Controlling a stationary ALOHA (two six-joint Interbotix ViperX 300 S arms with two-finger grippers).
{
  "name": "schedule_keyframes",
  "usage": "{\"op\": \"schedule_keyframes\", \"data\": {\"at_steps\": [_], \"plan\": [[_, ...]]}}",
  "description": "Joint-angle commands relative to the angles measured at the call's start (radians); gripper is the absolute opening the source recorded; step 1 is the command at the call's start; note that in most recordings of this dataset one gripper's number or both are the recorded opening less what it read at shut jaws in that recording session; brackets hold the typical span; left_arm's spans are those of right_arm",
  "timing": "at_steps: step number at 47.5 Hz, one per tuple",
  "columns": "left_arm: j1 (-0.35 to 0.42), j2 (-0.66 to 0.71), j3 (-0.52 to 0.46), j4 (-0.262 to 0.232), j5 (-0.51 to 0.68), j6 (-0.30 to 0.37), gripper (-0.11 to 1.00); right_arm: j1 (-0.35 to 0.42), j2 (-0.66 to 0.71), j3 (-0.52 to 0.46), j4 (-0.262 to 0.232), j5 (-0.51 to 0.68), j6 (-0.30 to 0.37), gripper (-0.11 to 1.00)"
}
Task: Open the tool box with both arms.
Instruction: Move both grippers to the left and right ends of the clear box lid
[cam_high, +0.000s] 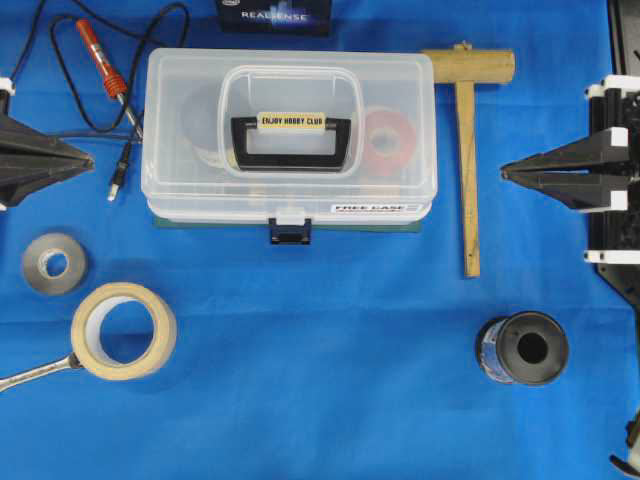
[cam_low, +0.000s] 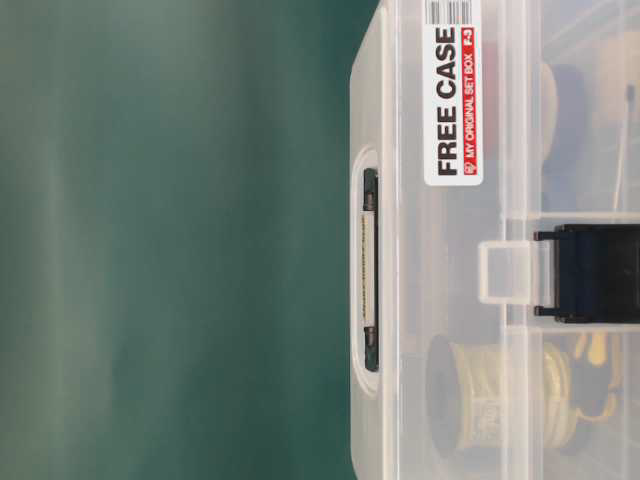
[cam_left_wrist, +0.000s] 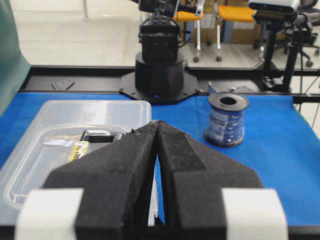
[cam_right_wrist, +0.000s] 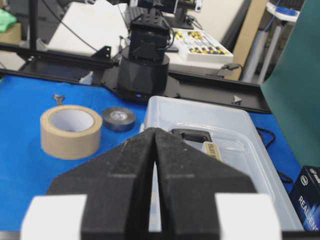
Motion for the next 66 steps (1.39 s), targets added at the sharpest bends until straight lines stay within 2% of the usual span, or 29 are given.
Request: {"op": "schedule_keyframes", "data": {"at_steps": [1, 12, 25, 27, 31, 38, 42, 45, 49, 66], "plan": [[-0.012, 0.002, -0.020, -0.025, 0.028, 0.020, 0.00, -0.002, 0.017, -0.032, 0.002, -0.003, 0.000, 0.00], [0.011, -0.012, -0.018, -0.026, 0.098, 0.043, 0.00, -0.037, 0.025, -0.035, 0.015, 0.124, 0.012, 0.00], [0.164, 0.021, 0.002, -0.035, 0.268, 0.032, 0.01, -0.141, 0.097, -0.021, 0.049, 0.201, 0.044, 0.01], [0.186, 0.021, 0.006, -0.035, 0.282, 0.032, 0.01, -0.158, 0.114, -0.020, 0.049, 0.209, 0.051, 0.04], [0.230, 0.021, 0.026, -0.035, 0.307, 0.032, 0.15, -0.196, 0.149, -0.015, 0.049, 0.225, 0.060, 0.24], [0.302, 0.025, 0.066, -0.035, 0.334, 0.025, 0.60, -0.275, 0.216, -0.012, 0.049, 0.287, 0.063, 0.69], [0.334, 0.032, 0.080, -0.035, 0.337, 0.026, 0.82, -0.304, 0.256, -0.014, 0.049, 0.307, 0.063, 0.85], [0.354, 0.046, 0.087, -0.035, 0.336, 0.026, 0.89, -0.318, 0.284, -0.017, 0.049, 0.305, 0.063, 0.85], [0.373, 0.086, 0.097, -0.035, 0.324, 0.026, 0.86, -0.328, 0.325, -0.021, 0.051, 0.296, 0.063, 0.85], [0.374, 0.282, 0.081, -0.035, 0.198, 0.025, 0.90, -0.333, 0.489, -0.072, 0.051, 0.216, 0.063, 0.85]]}}
